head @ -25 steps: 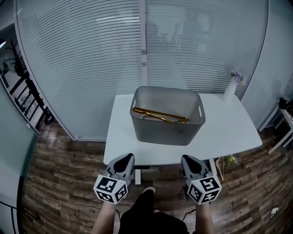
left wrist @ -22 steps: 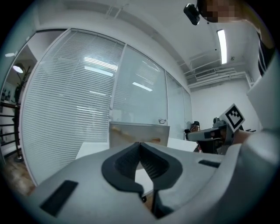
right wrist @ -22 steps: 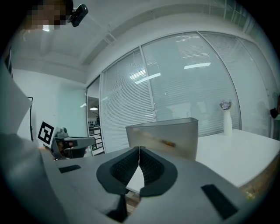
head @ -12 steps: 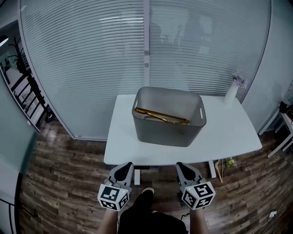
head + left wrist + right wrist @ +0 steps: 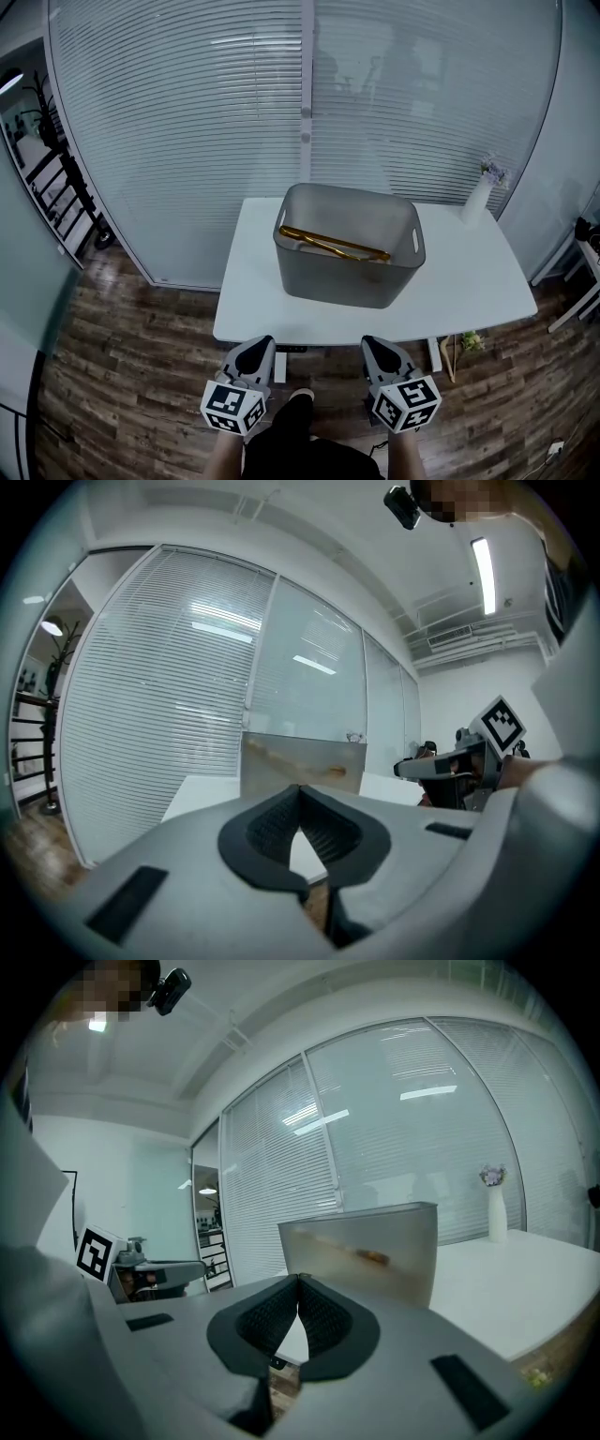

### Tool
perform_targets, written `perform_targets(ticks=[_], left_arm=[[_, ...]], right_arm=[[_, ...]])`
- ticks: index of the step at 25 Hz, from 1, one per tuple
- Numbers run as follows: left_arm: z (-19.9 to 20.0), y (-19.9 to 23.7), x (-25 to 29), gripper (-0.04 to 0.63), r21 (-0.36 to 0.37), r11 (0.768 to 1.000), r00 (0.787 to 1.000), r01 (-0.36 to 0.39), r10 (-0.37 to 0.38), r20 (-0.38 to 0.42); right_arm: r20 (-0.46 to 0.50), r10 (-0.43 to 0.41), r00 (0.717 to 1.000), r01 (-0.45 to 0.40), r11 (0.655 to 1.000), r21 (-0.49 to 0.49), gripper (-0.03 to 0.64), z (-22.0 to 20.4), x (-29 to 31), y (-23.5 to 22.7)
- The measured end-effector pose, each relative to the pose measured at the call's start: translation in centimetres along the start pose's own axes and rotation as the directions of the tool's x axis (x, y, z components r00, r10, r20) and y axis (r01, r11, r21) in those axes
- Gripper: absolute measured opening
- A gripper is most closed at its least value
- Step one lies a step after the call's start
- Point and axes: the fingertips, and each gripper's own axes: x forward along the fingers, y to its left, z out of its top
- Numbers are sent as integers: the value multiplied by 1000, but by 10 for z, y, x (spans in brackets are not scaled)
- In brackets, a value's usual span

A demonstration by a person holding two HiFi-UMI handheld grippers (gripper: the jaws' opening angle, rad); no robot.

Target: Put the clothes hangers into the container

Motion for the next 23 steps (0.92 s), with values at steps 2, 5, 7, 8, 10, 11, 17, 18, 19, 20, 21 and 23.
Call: perform_targets(ticks=[2, 5, 7, 8, 10, 11, 17, 18, 19, 20, 21, 23], left_arm=[[1, 0, 2, 9, -8, 1000, 1000, 3, -3, 3], [2, 0, 3, 9, -18, 1000, 1000, 6, -6, 5], [2, -1, 4, 9, -20, 1000, 1000, 10, -10, 3], [2, -2, 5, 9, -21, 1000, 1000, 12, -12, 2], [1, -3, 6, 9, -24, 1000, 1000, 16, -16, 0], [1, -3, 7, 9, -25, 1000, 1000, 17, -17, -3], [-1, -6, 6, 9, -16, 1000, 1000, 22, -23, -16], [-2, -6, 6, 9, -17, 1000, 1000, 22, -23, -17], [-2, -6, 6, 9, -17, 1000, 1000, 22, -22, -19], [-2, -7, 6, 9, -18, 1000, 1000, 21, -21, -20], [-2, -7, 6, 9, -18, 1000, 1000, 21, -21, -21], [-2, -9, 6, 9, -17, 1000, 999, 21, -22, -24]], right_arm=[[1, 1, 1000, -1, 1000, -4, 28, 2, 1, -1], [1, -3, 1000, 3, 1000, -4, 28, 2, 1, -2], [0, -6, 1000, 6, 1000, -4, 28, 2, 0, -3], [-1, -7, 1000, 7, 1000, -4, 28, 1, 0, -4], [-5, -7, 1000, 7, 1000, -4, 28, 1, 0, -4], [-7, -6, 1000, 6, 1000, -4, 28, 1, 0, -5], [-10, -1, 1000, 1, 1000, 0, 28, 0, 1, -3], [-11, 0, 1000, 0, 1000, 0, 28, 0, 0, -3], [-12, 1, 1000, -1, 1000, -1, 28, 0, 0, -3], [-12, 2, 1000, -2, 1000, -1, 28, 0, 0, -3], [-13, 3, 1000, -3, 1000, -1, 28, 0, 0, -3], [-13, 4, 1000, -4, 1000, -1, 28, 0, 0, -4]])
